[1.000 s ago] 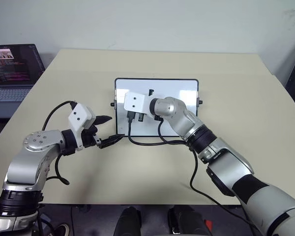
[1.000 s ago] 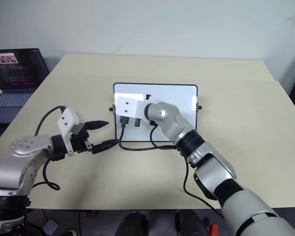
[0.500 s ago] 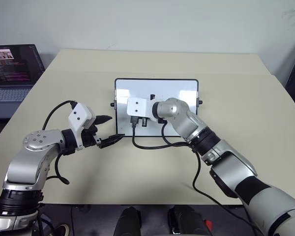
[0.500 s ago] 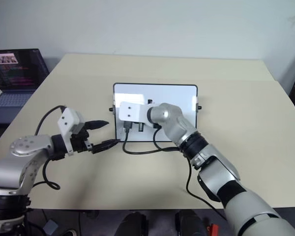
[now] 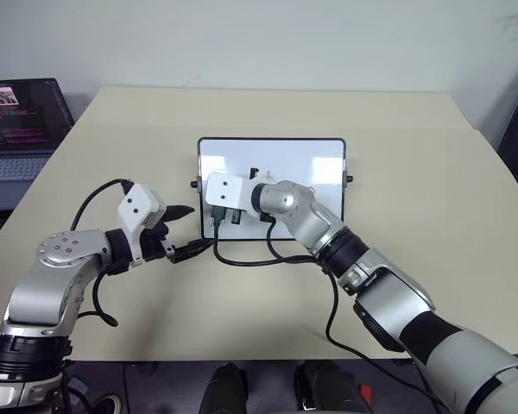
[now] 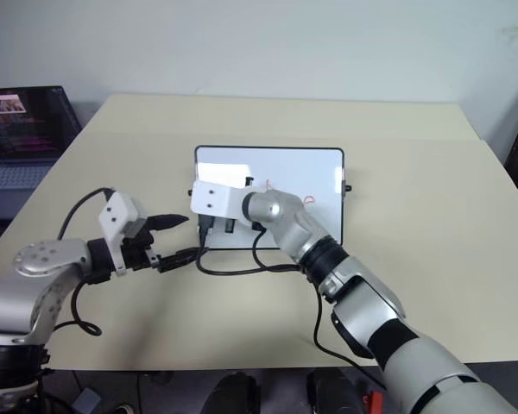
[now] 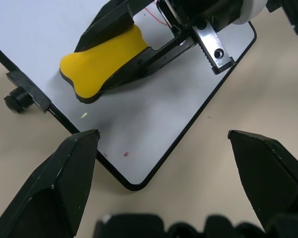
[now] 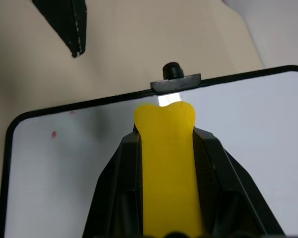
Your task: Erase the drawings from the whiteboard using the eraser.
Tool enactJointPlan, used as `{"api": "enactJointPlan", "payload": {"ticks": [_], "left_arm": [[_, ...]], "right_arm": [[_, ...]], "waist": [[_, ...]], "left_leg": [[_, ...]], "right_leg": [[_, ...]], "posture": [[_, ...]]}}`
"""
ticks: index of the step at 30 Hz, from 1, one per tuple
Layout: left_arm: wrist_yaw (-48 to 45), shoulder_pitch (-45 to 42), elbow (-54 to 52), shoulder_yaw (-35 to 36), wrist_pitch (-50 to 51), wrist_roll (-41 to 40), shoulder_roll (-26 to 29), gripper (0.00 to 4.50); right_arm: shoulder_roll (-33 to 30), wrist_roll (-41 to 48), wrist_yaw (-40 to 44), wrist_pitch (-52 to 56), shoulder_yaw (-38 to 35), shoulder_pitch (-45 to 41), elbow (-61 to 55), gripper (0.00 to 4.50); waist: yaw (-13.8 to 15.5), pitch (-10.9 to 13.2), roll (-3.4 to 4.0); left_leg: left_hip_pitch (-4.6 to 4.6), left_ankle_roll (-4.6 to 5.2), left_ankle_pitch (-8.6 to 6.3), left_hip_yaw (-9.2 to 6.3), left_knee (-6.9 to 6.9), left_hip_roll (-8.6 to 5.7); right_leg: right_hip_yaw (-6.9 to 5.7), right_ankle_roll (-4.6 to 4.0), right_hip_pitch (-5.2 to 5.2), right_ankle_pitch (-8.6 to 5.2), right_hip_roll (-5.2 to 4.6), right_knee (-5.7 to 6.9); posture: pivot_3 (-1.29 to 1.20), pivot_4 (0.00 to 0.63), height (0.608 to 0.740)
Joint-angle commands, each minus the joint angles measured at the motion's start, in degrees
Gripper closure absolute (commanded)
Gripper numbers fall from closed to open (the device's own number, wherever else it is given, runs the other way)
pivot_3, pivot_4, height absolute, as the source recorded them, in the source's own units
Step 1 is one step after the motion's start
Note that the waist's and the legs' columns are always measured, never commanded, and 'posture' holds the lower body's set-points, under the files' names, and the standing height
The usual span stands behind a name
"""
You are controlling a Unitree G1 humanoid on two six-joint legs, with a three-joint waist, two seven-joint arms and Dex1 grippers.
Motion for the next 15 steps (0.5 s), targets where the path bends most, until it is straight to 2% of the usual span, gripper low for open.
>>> {"api": "enactJointPlan", "payload": {"ticks": [1, 4, 9, 12, 15], "left_arm": [[0.01, -0.52, -1.20, 1.69, -0.91, -0.24, 0.82, 0.00], [0.12, -0.57, -1.25, 1.75, -0.97, -0.26, 0.77, 0.00], [0.49, -0.84, -1.18, 1.48, -1.04, -0.20, 0.37, 0.00], [1.23, -1.89, -0.48, 1.18, -1.67, 0.07, -0.47, 0.00], [1.54, -2.59, 0.07, 1.26, -2.58, -0.05, -1.33, 0.00]], "right_arm": [[-0.29, -0.23, -0.67, -0.65, -1.52, -2.30, 1.52, 3.48], [-0.59, -0.01, -0.24, -0.45, -1.73, -2.96, 2.51, 3.48], [-1.87, 0.82, 5.72, 1.54, -0.78, -0.92, -0.59, 3.48], [-1.19, 3.85, 1.23, 1.90, -6.27, -1.18, -4.55, 3.48], [-2.18, 8.89, 2.66, 6.19, -11.59, 1.61, -14.51, 3.48]], "waist": [[0.02, 0.00, 0.00], [0.02, 0.00, 0.00], [0.17, 0.00, 0.00], [0.21, 0.01, 0.00], [0.39, 0.04, 0.01]], "left_leg": [[0.00, 0.00, 0.00, 0.00, 0.00, 0.00], [0.00, 0.00, 0.00, 0.01, 0.00, 0.00], [0.00, 0.00, 0.00, 0.00, 0.00, -0.01], [-0.02, 0.00, 0.00, -0.01, 0.00, -0.01], [-0.07, 0.00, 0.00, -0.01, 0.00, 0.00]], "right_leg": [[0.00, 0.00, 0.00, 0.00, 0.00, 0.00], [0.01, 0.00, 0.00, 0.00, 0.00, 0.01], [0.00, 0.00, 0.00, 0.00, 0.00, 0.00], [0.00, 0.00, 0.00, 0.00, -0.01, -0.01], [-0.01, 0.00, -0.02, 0.00, -0.01, -0.02]], "posture": [[0.00, 0.150, 0.740], [0.00, 0.150, 0.740], [0.00, 0.150, 0.740], [0.00, 0.150, 0.740], [0.00, 0.150, 0.740]]}}
